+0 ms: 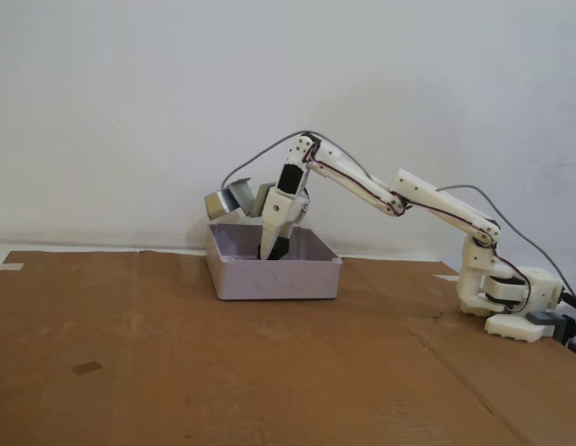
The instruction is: Grasp a block and put it in the box.
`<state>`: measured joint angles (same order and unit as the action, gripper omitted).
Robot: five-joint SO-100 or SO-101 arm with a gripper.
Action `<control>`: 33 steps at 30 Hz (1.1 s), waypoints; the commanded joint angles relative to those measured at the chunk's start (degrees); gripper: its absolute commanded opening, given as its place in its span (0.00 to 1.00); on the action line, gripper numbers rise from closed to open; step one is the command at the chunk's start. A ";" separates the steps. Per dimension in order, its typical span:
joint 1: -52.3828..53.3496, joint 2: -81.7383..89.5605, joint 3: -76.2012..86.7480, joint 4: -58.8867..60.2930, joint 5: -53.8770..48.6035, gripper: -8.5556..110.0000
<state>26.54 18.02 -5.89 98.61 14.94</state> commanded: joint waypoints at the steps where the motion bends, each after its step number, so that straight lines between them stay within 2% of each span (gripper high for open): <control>1: -1.05 3.34 -5.98 2.20 -0.44 0.21; 11: -1.05 3.34 -5.98 1.85 -0.44 0.34; 33: -1.05 4.13 -5.98 2.20 -0.44 0.34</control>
<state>26.54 18.02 -5.89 98.61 14.94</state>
